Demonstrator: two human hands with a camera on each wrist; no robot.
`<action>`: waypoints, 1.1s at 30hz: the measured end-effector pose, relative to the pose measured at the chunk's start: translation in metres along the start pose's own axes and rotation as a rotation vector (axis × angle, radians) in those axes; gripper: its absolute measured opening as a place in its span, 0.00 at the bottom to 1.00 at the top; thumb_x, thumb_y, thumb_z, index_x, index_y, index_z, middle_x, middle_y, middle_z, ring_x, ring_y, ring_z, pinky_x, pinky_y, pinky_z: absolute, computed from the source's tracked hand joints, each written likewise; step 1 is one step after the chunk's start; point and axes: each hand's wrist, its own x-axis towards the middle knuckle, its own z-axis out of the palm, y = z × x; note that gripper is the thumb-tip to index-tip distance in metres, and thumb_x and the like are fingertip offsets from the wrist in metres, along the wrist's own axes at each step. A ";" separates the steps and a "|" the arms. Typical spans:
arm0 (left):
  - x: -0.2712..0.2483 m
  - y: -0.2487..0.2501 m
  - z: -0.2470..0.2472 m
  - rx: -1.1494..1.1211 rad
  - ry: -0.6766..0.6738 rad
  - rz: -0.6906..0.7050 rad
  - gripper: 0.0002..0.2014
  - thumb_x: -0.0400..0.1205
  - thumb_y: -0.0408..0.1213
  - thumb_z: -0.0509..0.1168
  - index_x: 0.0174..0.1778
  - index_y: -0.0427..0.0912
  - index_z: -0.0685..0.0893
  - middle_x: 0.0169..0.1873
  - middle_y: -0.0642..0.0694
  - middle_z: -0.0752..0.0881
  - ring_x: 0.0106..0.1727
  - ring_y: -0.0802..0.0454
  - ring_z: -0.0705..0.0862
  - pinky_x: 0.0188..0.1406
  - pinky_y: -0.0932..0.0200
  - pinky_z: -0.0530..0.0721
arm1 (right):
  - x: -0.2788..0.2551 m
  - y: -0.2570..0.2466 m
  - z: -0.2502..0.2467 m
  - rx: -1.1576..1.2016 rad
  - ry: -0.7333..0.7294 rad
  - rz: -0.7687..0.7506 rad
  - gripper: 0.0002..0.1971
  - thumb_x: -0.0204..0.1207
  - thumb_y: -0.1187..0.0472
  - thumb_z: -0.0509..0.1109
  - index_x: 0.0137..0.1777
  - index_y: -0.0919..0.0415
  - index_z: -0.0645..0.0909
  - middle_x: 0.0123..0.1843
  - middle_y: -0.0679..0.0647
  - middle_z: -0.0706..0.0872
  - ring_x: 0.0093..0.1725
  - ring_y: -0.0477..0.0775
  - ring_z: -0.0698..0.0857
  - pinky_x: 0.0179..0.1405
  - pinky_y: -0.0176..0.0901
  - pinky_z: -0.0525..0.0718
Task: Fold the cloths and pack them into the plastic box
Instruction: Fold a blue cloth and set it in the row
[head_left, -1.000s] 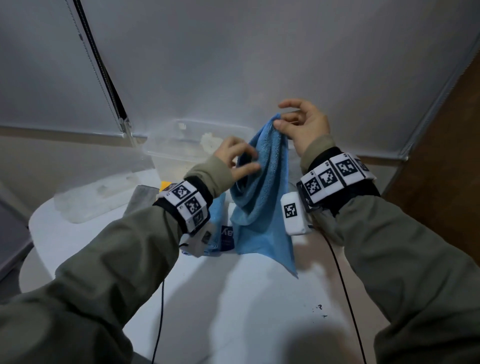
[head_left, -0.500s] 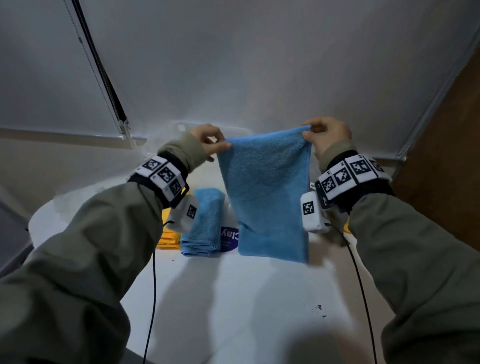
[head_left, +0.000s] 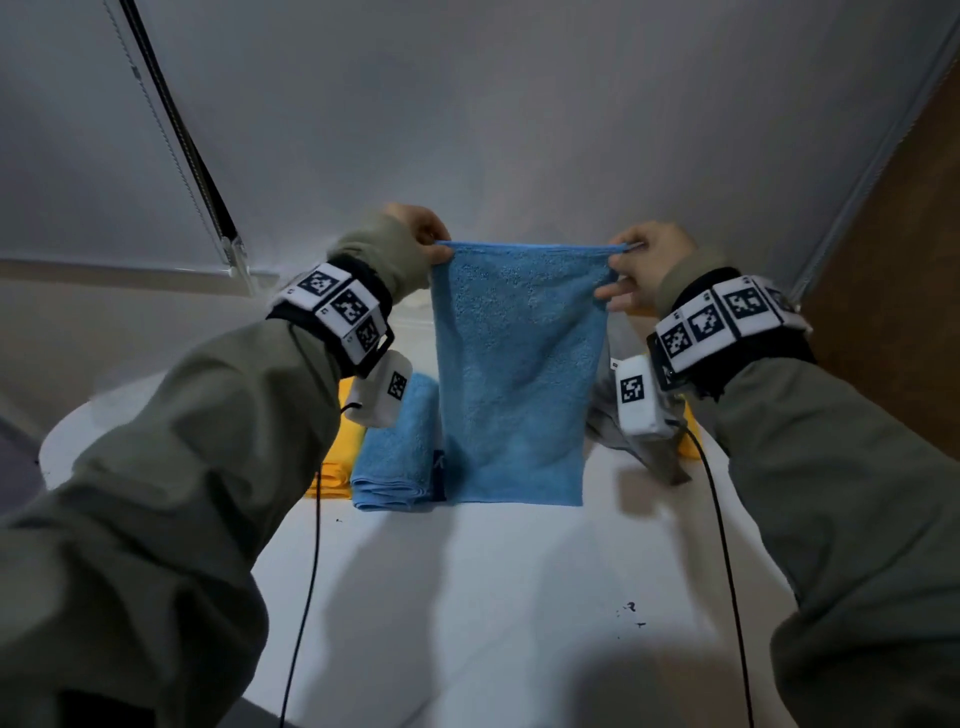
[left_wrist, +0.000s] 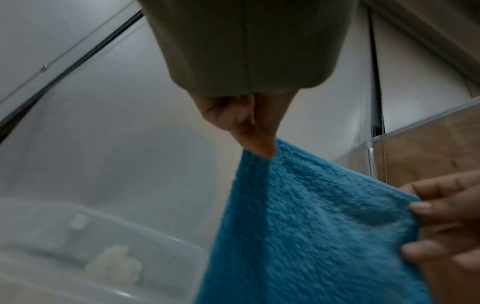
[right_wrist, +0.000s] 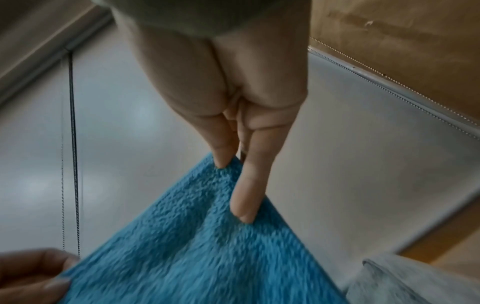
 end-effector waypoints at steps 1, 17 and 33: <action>0.002 0.001 0.003 -0.052 0.013 -0.005 0.07 0.78 0.30 0.66 0.37 0.46 0.78 0.37 0.45 0.81 0.37 0.39 0.84 0.41 0.47 0.86 | 0.001 -0.001 0.003 0.038 0.013 0.007 0.07 0.83 0.71 0.56 0.49 0.59 0.70 0.46 0.60 0.77 0.27 0.52 0.85 0.20 0.41 0.85; -0.049 -0.006 0.014 -0.481 -0.476 -0.130 0.06 0.64 0.30 0.66 0.35 0.41 0.78 0.18 0.53 0.82 0.20 0.61 0.81 0.22 0.67 0.83 | -0.020 0.024 -0.024 -0.181 -0.266 0.136 0.14 0.72 0.76 0.56 0.32 0.59 0.73 0.14 0.46 0.76 0.17 0.46 0.76 0.15 0.26 0.75; -0.049 -0.104 0.133 0.548 -0.634 -0.269 0.13 0.80 0.36 0.62 0.60 0.44 0.82 0.59 0.41 0.83 0.61 0.41 0.82 0.62 0.52 0.79 | 0.012 0.167 0.051 -0.807 -0.423 0.271 0.11 0.76 0.68 0.65 0.56 0.59 0.83 0.48 0.57 0.84 0.49 0.58 0.82 0.46 0.42 0.81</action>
